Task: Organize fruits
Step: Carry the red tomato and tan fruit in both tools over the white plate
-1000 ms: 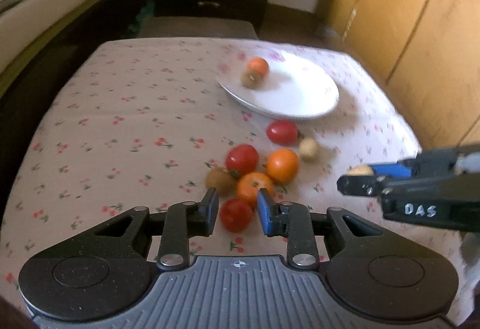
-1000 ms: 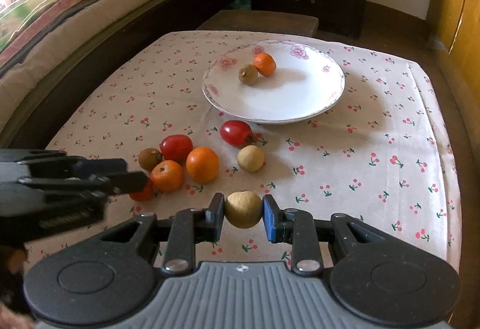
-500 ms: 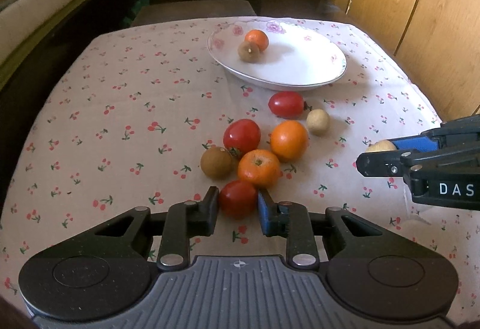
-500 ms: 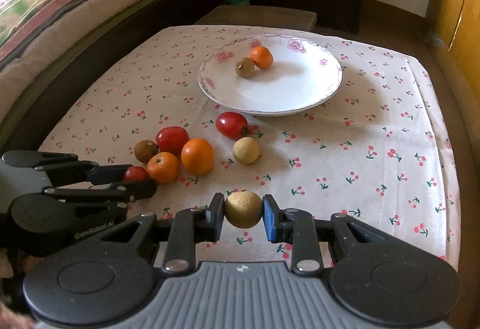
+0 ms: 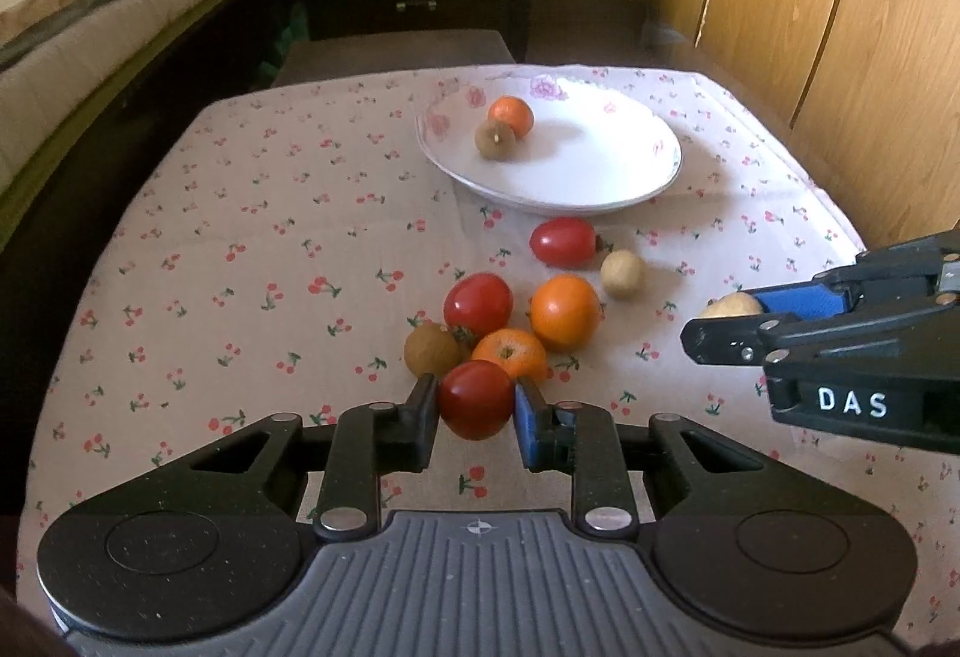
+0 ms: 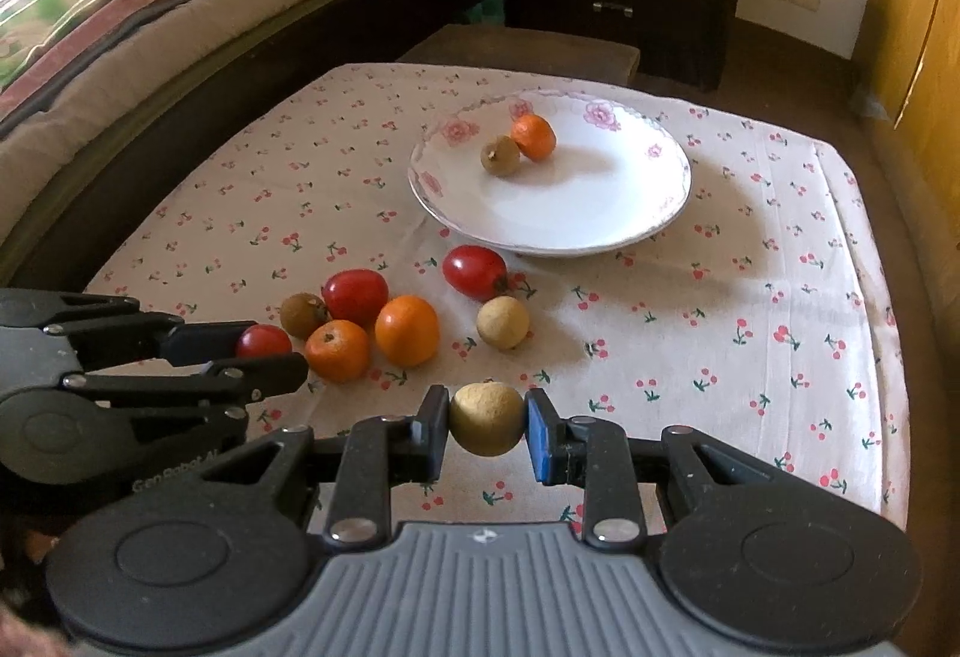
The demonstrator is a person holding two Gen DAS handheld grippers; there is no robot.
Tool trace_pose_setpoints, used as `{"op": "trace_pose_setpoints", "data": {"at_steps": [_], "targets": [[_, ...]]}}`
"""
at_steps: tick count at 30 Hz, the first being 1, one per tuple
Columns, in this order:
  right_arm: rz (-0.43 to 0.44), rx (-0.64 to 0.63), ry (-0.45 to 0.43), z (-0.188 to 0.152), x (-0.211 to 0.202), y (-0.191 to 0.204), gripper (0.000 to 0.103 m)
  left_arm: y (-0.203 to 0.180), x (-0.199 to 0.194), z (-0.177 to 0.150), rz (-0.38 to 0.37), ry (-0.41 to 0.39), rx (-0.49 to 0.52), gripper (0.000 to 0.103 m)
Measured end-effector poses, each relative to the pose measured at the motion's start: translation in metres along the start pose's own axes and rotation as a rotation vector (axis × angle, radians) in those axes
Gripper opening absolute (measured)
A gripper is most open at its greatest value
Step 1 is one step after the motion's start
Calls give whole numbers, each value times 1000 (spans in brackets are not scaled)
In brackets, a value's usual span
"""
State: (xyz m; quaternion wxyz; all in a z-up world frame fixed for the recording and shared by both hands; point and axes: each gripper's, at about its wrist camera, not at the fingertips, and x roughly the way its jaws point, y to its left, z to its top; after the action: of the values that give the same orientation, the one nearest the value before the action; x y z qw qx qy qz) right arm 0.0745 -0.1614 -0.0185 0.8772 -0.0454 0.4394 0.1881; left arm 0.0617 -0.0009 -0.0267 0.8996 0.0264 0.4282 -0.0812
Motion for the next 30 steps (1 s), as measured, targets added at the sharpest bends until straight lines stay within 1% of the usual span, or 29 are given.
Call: {"op": "trace_pose_setpoints", "data": {"at_steps": [12, 17, 30], "targets": [[-5, -8, -20, 5, -2, 2, 29, -8, -7, 11, 3, -39, 10, 34], [-4, -11, -27, 6, -4, 3, 29, -14, -11, 14, 17, -59, 32, 34], [1, -25, -38, 6, -6, 6, 29, -19, -14, 18, 46, -79, 63, 34]]}}
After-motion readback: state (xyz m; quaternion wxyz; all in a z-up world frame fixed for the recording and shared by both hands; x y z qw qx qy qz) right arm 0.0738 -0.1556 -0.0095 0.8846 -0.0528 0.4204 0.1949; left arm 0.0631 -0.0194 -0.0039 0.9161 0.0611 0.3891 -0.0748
